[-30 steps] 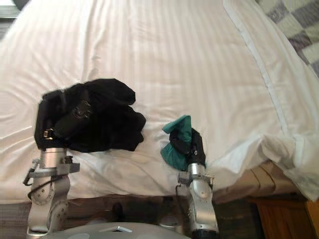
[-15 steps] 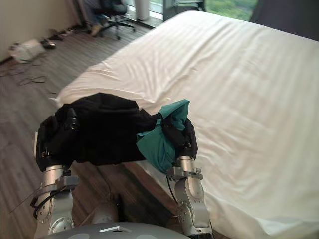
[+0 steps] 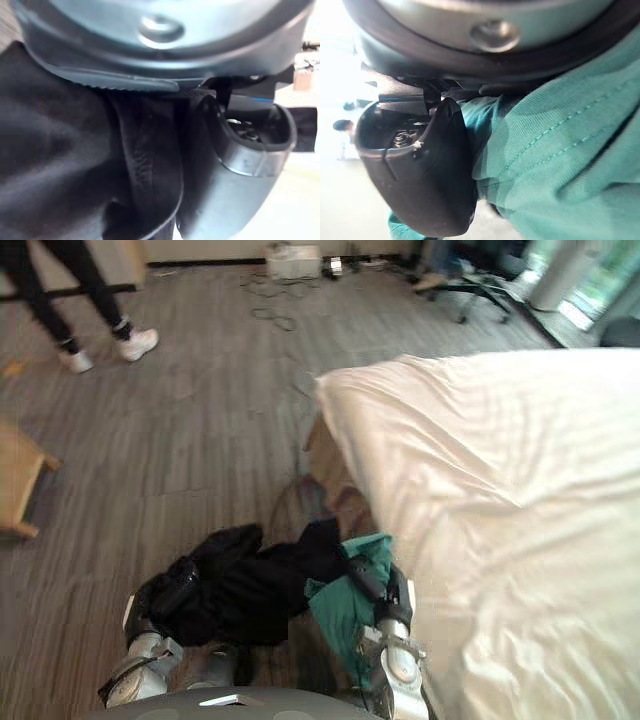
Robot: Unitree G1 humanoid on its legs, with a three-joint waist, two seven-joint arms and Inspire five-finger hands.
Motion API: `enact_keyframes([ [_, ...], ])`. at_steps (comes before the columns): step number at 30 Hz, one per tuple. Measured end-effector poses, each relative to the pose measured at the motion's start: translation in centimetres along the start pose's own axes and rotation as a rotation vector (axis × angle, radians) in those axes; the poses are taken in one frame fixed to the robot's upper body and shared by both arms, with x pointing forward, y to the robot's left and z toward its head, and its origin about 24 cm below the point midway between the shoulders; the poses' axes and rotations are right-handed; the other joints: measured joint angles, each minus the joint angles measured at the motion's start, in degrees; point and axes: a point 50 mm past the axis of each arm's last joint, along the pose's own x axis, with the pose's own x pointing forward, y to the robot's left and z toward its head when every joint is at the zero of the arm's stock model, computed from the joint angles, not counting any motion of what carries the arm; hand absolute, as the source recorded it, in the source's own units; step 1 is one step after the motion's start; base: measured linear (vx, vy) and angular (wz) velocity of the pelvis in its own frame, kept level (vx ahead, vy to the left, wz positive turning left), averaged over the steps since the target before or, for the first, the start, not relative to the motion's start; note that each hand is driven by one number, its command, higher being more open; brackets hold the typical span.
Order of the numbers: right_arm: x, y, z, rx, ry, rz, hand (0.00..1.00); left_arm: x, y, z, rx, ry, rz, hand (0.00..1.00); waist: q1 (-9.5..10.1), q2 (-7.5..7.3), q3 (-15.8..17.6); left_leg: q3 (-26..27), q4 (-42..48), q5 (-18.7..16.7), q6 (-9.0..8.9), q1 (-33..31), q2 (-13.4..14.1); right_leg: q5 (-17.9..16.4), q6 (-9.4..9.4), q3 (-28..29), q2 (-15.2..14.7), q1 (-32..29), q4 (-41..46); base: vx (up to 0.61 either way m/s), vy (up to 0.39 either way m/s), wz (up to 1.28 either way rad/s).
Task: Tidy up the quilt and then pick up the clothes from the bed and put them into the laundry hamper
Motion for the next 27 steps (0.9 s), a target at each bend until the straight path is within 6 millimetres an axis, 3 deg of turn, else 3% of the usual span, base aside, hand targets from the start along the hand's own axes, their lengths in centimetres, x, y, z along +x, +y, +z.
enact_keyframes([
  [1,0.1,0.8,0.0,-0.041,0.003,0.039,0.00,0.0,0.2,-0.3,0.020,0.013,0.003,0.00,0.99,-0.52,0.67,-1.17,-1.56,0.87,0.32,0.71,-1.69,-0.81,-1.33,0.04,-0.44,-0.25,-0.21,0.01,0.147,0.75],
  [3,0.1,2.4,0.0,-0.098,0.002,0.112,0.00,0.1,0.4,-0.6,0.052,0.026,-0.005,0.00,2.14,0.05,2.62,-2.86,-1.82,1.04,0.53,1.67,-3.47,-1.76,-2.77,0.41,-0.33,-0.46,-0.20,-0.04,0.130,0.75],
  [5,0.1,3.8,0.0,-0.139,-0.005,0.188,0.00,0.1,0.7,-0.8,0.064,0.038,-0.004,0.00,2.72,0.62,3.48,-5.31,-1.80,1.14,0.63,1.44,-4.68,-3.93,-4.08,6.45,2.49,-0.24,-1.42,-0.06,0.035,0.88],
  [6,0.1,4.1,0.0,-0.143,-0.006,0.203,0.00,0.1,0.8,-0.8,0.068,0.037,-0.004,0.00,2.75,0.60,3.56,-6.12,-1.79,1.23,0.70,0.91,-4.94,-4.82,-3.80,9.17,3.98,-0.19,-2.53,-0.06,-0.104,1.07],
  [7,0.1,4.5,0.1,-0.146,-0.013,0.219,0.00,0.2,0.9,-0.6,0.090,0.034,-0.014,0.00,2.48,-0.39,4.09,-7.72,-1.82,1.49,0.90,-0.59,-6.27,-8.47,-3.02,15.47,7.52,0.23,-6.46,-0.07,-0.135,1.25],
  [8,0.1,4.3,0.0,-0.144,-0.009,0.207,0.00,0.2,0.8,-0.7,0.099,0.042,-0.024,0.00,1.93,-0.46,4.64,-8.65,-1.88,1.58,0.88,-1.05,-6.83,-9.54,-1.02,17.97,9.47,0.45,-7.12,-0.08,-0.157,1.37],
  [10,-0.1,3.7,-0.8,-0.130,0.026,0.170,0.00,0.0,0.6,-0.9,0.109,0.054,-0.042,0.00,0.70,-1.69,5.39,-7.79,-2.29,1.74,1.39,-1.39,-7.14,-10.48,-2.74,20.11,11.59,0.72,-6.61,-0.04,-0.160,1.17],
  [12,-0.6,2.8,-1.7,-0.118,0.065,0.136,0.00,-1.0,1.1,-1.9,0.109,0.094,-0.031,0.00,1.66,-2.40,6.12,-7.77,2.75,2.86,1.74,-2.69,-5.87,-11.95,-1.77,21.49,12.86,1.28,-2.86,0.01,-0.118,0.63],
  [14,-1.1,2.0,-2.0,-0.067,0.077,0.096,0.00,-1.1,0.4,-2.1,0.151,0.112,-0.078,0.00,0.51,-3.16,6.18,-10.57,2.10,3.37,1.42,-2.49,-7.41,-11.64,-1.40,27.48,13.89,1.04,-1.10,0.04,-0.037,0.78],
  [16,-1.2,1.4,-2.1,-0.008,0.088,0.064,0.00,-0.8,-1.0,-1.6,0.143,0.085,-0.129,0.00,1.08,-3.75,6.38,-9.97,0.71,3.09,1.13,-2.32,-7.71,-11.61,-1.52,26.37,13.66,1.89,-2.82,0.03,-0.012,0.43],
  [17,-1.1,1.7,-1.7,0.004,0.073,0.075,0.00,-0.8,-1.9,-1.0,0.152,0.053,-0.159,0.00,1.62,-3.71,7.08,-7.09,10.96,-1.16,2.51,-5.54,-6.53,-12.04,-1.11,26.76,13.38,3.38,-4.53,0.09,0.003,-0.06],
  [18,-1.2,1.8,-1.6,0.004,0.065,0.079,0.00,-1.1,-1.8,-1.2,0.164,0.060,-0.160,0.00,2.34,-2.65,7.28,-7.01,12.14,-3.32,1.32,-5.12,-5.55,-12.22,-0.79,26.96,14.35,3.92,-4.12,0.09,0.019,-0.19],
  [22,-1.8,2.6,-1.2,0.007,0.043,0.122,0.00,-1.2,-2.9,-1.3,0.208,0.062,-0.221,0.00,2.67,-2.74,7.07,-6.65,10.75,-4.02,1.52,-3.20,-6.21,-11.23,0.18,28.71,13.14,3.66,-0.85,0.02,-0.003,-0.04],
  [23,-3.9,1.8,-2.9,0.022,0.108,0.104,0.00,-1.9,-3.7,-3.1,0.225,0.146,-0.271,0.00,2.75,-2.81,0.52,-7.93,11.25,-13.19,0.20,6.75,-4.24,-2.99,1.88,31.48,12.33,-0.21,0.81,0.00,0.000,0.00],
  [27,-3.8,1.8,-3.0,0.019,0.111,0.103,0.00,-1.9,-3.7,-3.1,0.225,0.146,-0.270,0.00,2.73,-3.17,1.02,-7.47,10.13,-13.00,0.20,7.50,-4.30,-3.00,1.87,31.84,12.24,-0.13,0.37,0.00,0.000,-0.04],
])
